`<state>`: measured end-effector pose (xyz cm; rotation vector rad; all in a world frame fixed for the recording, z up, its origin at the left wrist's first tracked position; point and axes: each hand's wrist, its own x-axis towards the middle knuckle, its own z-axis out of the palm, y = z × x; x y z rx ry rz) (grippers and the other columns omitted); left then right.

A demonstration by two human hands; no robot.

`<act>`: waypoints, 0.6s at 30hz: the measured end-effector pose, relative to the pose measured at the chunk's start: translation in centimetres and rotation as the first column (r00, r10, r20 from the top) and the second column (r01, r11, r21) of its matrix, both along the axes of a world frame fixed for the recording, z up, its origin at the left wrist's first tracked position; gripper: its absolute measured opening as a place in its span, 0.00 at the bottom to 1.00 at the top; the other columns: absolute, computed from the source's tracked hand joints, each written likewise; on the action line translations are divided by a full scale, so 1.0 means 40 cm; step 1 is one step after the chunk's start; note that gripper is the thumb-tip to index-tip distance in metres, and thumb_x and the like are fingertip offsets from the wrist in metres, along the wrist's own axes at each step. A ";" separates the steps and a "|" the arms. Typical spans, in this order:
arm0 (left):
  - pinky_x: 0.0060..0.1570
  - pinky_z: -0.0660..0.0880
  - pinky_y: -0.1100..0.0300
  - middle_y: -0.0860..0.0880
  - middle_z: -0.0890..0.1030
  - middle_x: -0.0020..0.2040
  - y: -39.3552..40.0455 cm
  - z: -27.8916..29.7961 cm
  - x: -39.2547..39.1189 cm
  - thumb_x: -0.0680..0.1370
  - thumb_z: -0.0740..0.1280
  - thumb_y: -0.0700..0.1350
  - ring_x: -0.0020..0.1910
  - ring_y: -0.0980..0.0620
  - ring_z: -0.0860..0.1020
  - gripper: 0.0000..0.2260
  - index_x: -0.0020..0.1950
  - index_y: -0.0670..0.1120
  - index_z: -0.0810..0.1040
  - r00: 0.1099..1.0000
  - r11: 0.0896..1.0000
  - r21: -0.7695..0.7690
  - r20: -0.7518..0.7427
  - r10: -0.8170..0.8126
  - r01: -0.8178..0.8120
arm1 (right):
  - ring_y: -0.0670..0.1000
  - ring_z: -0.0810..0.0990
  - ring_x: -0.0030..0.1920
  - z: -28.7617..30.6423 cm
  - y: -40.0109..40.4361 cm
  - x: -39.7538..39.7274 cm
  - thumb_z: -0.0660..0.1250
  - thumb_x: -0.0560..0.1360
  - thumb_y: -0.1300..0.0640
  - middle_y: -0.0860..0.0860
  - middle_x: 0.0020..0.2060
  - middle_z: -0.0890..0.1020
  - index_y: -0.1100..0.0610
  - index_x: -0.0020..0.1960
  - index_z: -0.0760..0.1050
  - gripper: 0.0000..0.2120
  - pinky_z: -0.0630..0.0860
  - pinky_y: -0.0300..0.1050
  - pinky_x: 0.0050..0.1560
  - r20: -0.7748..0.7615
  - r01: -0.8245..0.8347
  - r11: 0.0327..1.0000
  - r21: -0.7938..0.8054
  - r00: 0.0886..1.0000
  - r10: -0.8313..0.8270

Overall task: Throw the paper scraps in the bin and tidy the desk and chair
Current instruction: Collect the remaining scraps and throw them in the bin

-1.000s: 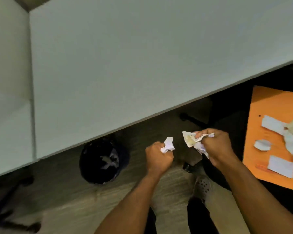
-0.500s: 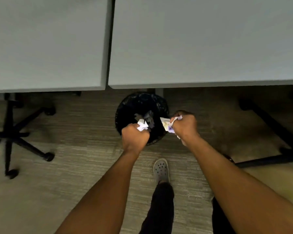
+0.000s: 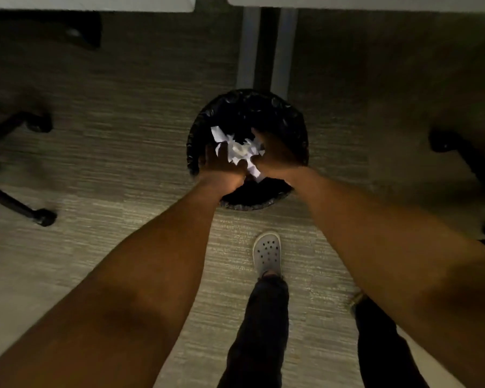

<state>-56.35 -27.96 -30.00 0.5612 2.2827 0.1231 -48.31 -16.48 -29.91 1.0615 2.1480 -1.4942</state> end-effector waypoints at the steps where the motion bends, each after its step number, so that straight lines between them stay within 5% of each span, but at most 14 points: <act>1: 0.76 0.47 0.44 0.42 0.50 0.80 -0.013 -0.006 0.003 0.80 0.54 0.58 0.79 0.40 0.48 0.31 0.80 0.48 0.50 0.996 0.995 -0.063 -0.015 -0.084 0.083 | 0.59 0.61 0.75 -0.014 0.003 0.002 0.62 0.78 0.53 0.55 0.77 0.58 0.50 0.78 0.54 0.31 0.67 0.51 0.67 0.063 -0.115 0.991 0.072 0.992 0.111; 4: 0.75 0.43 0.42 0.47 0.42 0.81 -0.047 -0.016 0.008 0.79 0.47 0.61 0.79 0.43 0.42 0.31 0.80 0.53 0.44 0.984 0.970 -0.179 -0.044 -0.173 0.163 | 0.62 0.46 0.78 -0.034 -0.002 0.013 0.52 0.80 0.41 0.53 0.79 0.48 0.44 0.78 0.47 0.30 0.52 0.60 0.75 0.231 -0.345 0.917 0.199 0.926 0.299; 8: 0.75 0.45 0.41 0.47 0.41 0.81 -0.069 0.023 0.037 0.81 0.47 0.59 0.79 0.43 0.43 0.29 0.80 0.53 0.44 0.967 0.952 -0.201 -0.063 -0.246 0.230 | 0.58 0.41 0.78 -0.001 -0.023 0.050 0.49 0.79 0.38 0.50 0.79 0.45 0.44 0.78 0.47 0.30 0.46 0.58 0.76 0.247 -0.433 0.855 0.287 0.895 0.370; 13: 0.76 0.45 0.44 0.45 0.46 0.81 -0.068 0.108 0.098 0.81 0.47 0.60 0.79 0.42 0.46 0.29 0.80 0.51 0.48 0.974 0.972 -0.145 -0.102 -0.202 0.187 | 0.60 0.56 0.75 0.084 -0.026 0.123 0.53 0.79 0.41 0.56 0.76 0.60 0.49 0.76 0.57 0.28 0.57 0.59 0.72 0.180 -0.400 0.800 0.447 0.916 0.358; 18: 0.76 0.48 0.45 0.44 0.56 0.80 -0.071 0.224 0.191 0.82 0.50 0.58 0.78 0.42 0.51 0.28 0.78 0.46 0.57 0.967 0.967 -0.104 -0.077 -0.241 0.233 | 0.61 0.71 0.66 0.228 -0.029 0.216 0.50 0.80 0.40 0.58 0.67 0.73 0.50 0.73 0.63 0.25 0.68 0.57 0.64 0.216 -0.312 0.891 0.330 0.944 0.251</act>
